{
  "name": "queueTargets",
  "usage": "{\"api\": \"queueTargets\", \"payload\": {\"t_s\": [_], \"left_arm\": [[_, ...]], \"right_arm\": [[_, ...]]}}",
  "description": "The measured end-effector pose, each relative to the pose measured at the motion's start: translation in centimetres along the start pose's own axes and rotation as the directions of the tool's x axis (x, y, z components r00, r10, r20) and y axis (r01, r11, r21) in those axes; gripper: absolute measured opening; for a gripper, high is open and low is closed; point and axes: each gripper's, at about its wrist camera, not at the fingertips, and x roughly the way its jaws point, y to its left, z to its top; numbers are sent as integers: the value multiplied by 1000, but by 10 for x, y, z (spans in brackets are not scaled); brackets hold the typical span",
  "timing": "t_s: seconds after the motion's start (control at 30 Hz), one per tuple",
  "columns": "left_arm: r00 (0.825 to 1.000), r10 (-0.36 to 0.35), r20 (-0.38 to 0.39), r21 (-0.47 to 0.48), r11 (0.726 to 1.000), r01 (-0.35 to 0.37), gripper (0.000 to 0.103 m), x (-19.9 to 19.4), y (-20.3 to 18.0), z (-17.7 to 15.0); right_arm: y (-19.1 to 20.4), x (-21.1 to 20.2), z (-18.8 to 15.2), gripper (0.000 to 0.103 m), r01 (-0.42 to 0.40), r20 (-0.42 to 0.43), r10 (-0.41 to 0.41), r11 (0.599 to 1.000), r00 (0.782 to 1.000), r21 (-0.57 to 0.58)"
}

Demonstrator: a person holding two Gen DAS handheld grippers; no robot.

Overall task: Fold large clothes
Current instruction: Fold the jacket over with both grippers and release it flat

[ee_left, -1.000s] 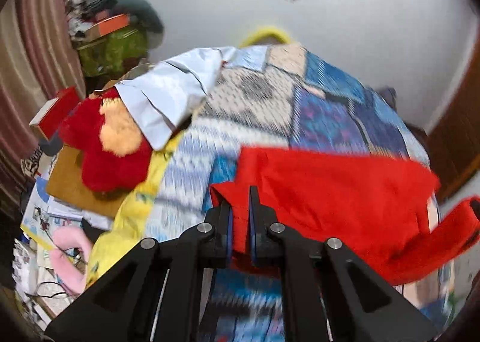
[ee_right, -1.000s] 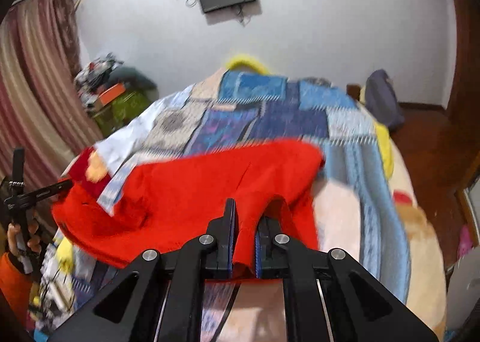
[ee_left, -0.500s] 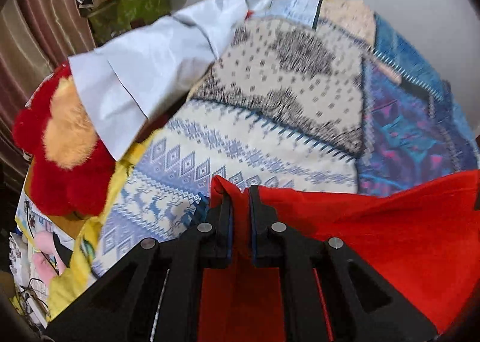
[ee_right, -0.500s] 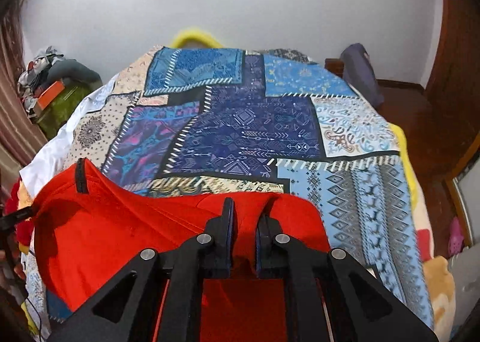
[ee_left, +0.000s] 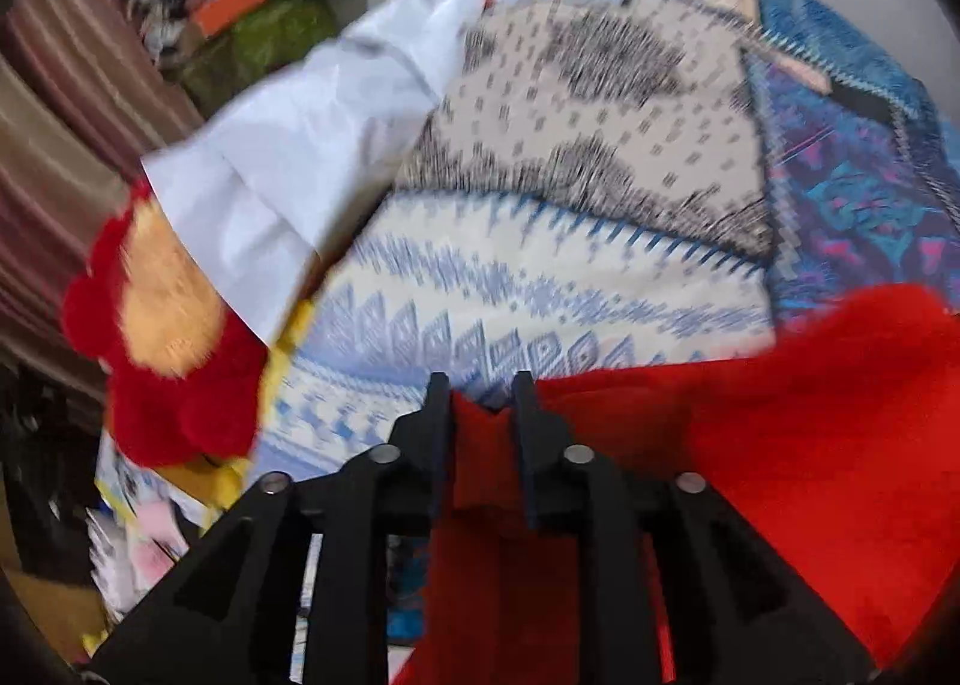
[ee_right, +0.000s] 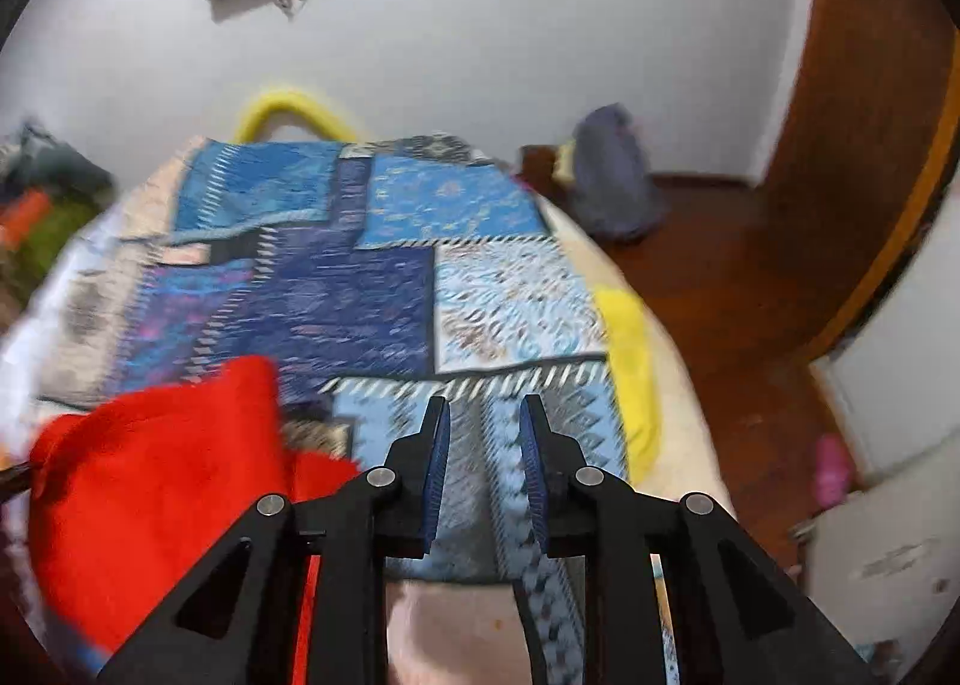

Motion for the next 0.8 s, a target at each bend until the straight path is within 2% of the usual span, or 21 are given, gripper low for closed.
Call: {"api": "queueTargets", "payload": {"t_s": [0.1, 0.2, 0.27, 0.4, 0.5, 0.6, 0.67, 0.8], "left_arm": [[996, -7, 88, 26, 1000, 5, 50, -43, 5, 5], [987, -48, 155, 44, 998, 42, 64, -81, 7, 3], [981, -74, 182, 64, 996, 64, 65, -99, 4, -2], [970, -149, 193, 123, 984, 127, 74, -119, -11, -21], [959, -217, 184, 170, 968, 187, 82, -123, -29, -40], [949, -269, 163, 214, 949, 232, 82, -117, -51, -58], [944, -302, 134, 237, 935, 265, 82, -105, -69, -69], [942, -324, 84, 233, 926, 298, 82, -74, -94, -82]], "right_arm": [[-1, -26, -10, 19, 26, 35, -24, 998, 999, -57], [13, -45, -21, 19, -27, 39, 31, 994, 999, -108], [29, -57, -30, 19, -83, 37, 88, 988, 995, -133], [79, -70, -50, 19, -201, 9, 207, 959, 978, -201], [117, -72, -65, 19, -263, -25, 265, 932, 964, -247], [161, -63, -85, 19, -326, -75, 318, 899, 945, -294], [183, -53, -95, 19, -335, -101, 320, 888, 942, -316], [221, -23, -117, 19, -315, -157, 275, 870, 948, -379]]}}
